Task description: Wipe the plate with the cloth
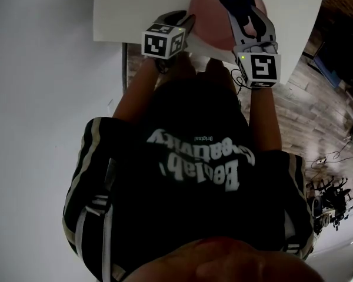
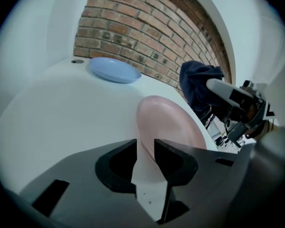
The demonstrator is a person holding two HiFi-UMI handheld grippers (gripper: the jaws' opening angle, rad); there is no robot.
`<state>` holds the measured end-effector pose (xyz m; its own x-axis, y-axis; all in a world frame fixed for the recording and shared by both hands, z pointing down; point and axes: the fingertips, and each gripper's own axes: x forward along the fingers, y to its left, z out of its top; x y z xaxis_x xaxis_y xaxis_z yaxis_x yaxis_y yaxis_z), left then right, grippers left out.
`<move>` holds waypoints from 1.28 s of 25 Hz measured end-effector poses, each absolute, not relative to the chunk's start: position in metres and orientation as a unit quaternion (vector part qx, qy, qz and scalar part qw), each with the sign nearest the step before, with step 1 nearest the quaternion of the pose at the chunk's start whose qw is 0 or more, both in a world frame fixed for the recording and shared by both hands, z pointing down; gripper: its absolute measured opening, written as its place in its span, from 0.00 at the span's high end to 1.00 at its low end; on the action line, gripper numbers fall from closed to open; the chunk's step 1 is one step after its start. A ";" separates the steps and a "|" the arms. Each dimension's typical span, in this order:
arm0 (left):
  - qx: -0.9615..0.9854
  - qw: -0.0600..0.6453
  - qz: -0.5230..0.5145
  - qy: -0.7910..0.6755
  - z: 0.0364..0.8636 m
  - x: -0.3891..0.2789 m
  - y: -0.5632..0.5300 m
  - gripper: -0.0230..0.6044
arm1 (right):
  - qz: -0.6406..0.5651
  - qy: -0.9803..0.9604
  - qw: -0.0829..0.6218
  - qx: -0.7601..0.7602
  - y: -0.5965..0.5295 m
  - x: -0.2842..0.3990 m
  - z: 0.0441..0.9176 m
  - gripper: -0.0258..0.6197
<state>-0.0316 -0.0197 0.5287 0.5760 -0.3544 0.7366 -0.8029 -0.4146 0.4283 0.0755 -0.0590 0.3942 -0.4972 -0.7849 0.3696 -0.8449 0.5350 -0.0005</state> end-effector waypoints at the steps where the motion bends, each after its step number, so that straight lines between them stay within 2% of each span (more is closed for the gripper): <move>1: 0.790 0.406 0.283 -0.362 0.531 -0.029 -0.019 0.78 | 0.094 -0.862 0.167 0.470 -0.059 0.076 0.397 0.78; 8: 0.770 0.448 0.285 -0.353 0.550 -0.013 -0.019 0.83 | 0.108 -0.862 0.189 0.457 -0.058 0.078 0.420 0.78; 14: 0.755 0.450 0.291 -0.377 0.553 -0.016 -0.038 0.94 | 0.121 -0.864 0.204 0.444 -0.058 0.073 0.436 0.78; 18: 0.759 0.428 0.307 -0.383 0.553 -0.017 -0.054 0.94 | 0.138 -0.871 0.215 0.420 -0.056 0.066 0.453 0.78; 32: 0.750 0.433 0.273 -0.418 0.552 -0.032 -0.088 0.94 | 0.217 -0.885 0.268 0.314 -0.081 0.003 0.505 0.78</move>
<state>-0.0323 -0.0882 0.5522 0.5008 -0.3910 0.7722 -0.8642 -0.2759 0.4207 0.0028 -0.0809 0.5053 -0.6590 -0.4403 0.6097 -0.6723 0.7083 -0.2151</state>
